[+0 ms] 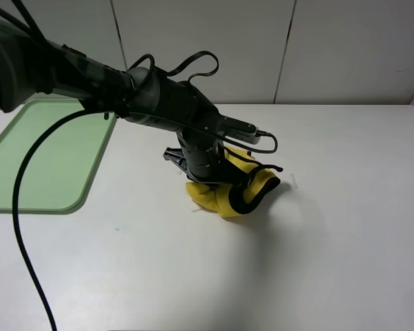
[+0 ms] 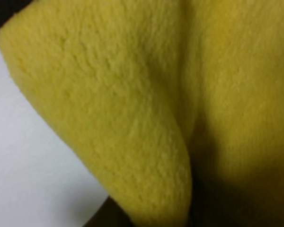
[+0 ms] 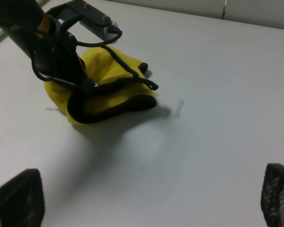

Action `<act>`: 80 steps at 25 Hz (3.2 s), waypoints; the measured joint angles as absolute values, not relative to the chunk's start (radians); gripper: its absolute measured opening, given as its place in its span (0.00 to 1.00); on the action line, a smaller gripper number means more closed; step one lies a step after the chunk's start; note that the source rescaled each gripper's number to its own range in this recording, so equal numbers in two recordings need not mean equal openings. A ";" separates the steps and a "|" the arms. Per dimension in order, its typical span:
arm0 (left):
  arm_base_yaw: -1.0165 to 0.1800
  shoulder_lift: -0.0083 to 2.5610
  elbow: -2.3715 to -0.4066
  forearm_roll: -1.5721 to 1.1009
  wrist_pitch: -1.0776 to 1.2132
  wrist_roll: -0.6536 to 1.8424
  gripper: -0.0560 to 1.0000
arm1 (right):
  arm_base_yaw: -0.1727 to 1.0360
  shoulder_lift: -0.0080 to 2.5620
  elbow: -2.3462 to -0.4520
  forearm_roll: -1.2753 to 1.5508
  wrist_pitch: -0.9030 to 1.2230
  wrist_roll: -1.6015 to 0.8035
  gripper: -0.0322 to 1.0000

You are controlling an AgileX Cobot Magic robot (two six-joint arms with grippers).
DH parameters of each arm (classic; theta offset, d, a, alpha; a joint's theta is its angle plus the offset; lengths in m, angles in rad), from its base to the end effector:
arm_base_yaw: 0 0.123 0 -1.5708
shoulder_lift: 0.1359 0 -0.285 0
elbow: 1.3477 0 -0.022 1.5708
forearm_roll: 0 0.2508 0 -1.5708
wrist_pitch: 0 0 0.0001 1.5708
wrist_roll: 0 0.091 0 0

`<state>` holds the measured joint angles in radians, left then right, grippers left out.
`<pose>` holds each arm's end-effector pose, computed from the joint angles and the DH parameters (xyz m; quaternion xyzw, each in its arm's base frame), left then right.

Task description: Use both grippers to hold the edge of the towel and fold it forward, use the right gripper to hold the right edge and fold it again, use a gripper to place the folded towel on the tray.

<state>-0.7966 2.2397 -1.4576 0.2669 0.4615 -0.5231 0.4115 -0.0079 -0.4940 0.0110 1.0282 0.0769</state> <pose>0.3220 -0.3140 0.0947 0.2356 0.9466 -0.0598 0.2117 -0.0040 -0.0008 0.2782 -0.1407 0.8323 0.1350 0.5189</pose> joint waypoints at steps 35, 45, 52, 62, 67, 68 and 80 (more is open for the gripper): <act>-0.125 2.043 -1.297 0.485 0.583 -0.251 0.18 | 0.411 -0.008 -0.494 0.011 1.028 0.077 1.00; -0.031 2.043 -1.224 0.544 0.554 -0.249 0.18 | 0.411 -0.008 -0.494 0.011 1.028 0.077 1.00; -0.021 2.043 -1.215 0.560 0.527 -0.249 0.20 | 0.411 -0.008 -0.494 0.011 1.028 0.077 1.00; -0.021 2.042 -1.215 0.543 0.461 -0.230 0.97 | 0.411 -0.008 -0.494 0.011 1.028 0.077 1.00; -0.021 2.041 -1.215 0.541 0.479 -0.226 0.99 | 0.411 -0.008 -0.494 0.011 1.028 0.077 1.00; -0.021 2.036 -1.215 0.540 0.487 -0.226 1.00 | 0.411 -0.008 -0.494 0.011 1.028 0.077 1.00; -0.081 1.793 -1.214 0.526 0.743 -0.115 1.00 | 0.411 -0.008 -0.494 0.011 1.028 0.077 1.00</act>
<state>-0.0810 1.7934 -1.2144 0.5256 0.7428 -0.1147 0.4115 -0.0079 -0.4940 0.0110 1.0282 0.0769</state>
